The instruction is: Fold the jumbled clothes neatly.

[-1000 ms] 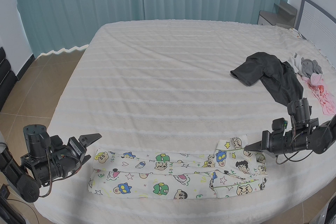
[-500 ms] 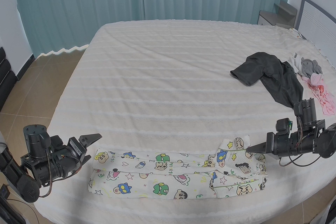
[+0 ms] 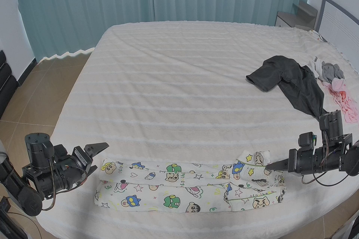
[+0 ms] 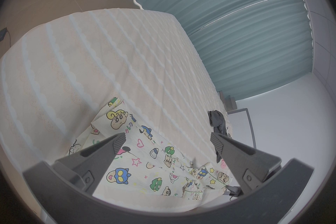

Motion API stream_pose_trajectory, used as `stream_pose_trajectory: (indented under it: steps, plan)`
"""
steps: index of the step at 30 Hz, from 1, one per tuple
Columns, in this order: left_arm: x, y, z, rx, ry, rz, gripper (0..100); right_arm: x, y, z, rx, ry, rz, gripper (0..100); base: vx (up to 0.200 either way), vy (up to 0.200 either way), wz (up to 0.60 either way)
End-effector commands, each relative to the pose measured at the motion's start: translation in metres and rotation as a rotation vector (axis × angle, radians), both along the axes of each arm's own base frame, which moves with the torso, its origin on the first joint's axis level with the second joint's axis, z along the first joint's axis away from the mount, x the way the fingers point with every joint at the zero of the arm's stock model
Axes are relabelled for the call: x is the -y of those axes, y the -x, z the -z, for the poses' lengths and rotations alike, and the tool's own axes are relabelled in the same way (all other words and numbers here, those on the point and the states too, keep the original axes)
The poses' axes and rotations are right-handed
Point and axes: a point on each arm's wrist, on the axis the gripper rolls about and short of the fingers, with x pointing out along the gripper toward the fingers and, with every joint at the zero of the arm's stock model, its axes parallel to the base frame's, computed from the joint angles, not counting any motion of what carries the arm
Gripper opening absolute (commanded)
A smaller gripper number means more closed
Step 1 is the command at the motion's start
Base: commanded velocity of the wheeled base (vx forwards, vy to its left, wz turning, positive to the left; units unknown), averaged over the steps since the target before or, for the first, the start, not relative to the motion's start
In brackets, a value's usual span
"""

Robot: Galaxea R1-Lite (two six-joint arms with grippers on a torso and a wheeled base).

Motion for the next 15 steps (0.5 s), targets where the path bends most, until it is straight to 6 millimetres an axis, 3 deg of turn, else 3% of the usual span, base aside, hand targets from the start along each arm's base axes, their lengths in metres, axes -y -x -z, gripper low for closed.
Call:
stream_pose_trajectory:
  steps: [1,8,15]
  plan:
    - [0.001,0.000,0.001,-0.003,-0.001,0.003,100,0.001,0.005,-0.002,0.009,-0.002,-0.003,0,0.000,0.000,0.00]
    - [0.002,0.000,0.001,-0.003,-0.002,0.005,100,0.001,0.009,0.001,0.014,0.015,-0.029,0,0.000,0.000,0.00]
    - [0.002,0.000,0.001,-0.003,-0.002,0.005,100,0.002,-0.004,0.006,-0.003,0.024,-0.005,0,0.000,0.000,0.00]
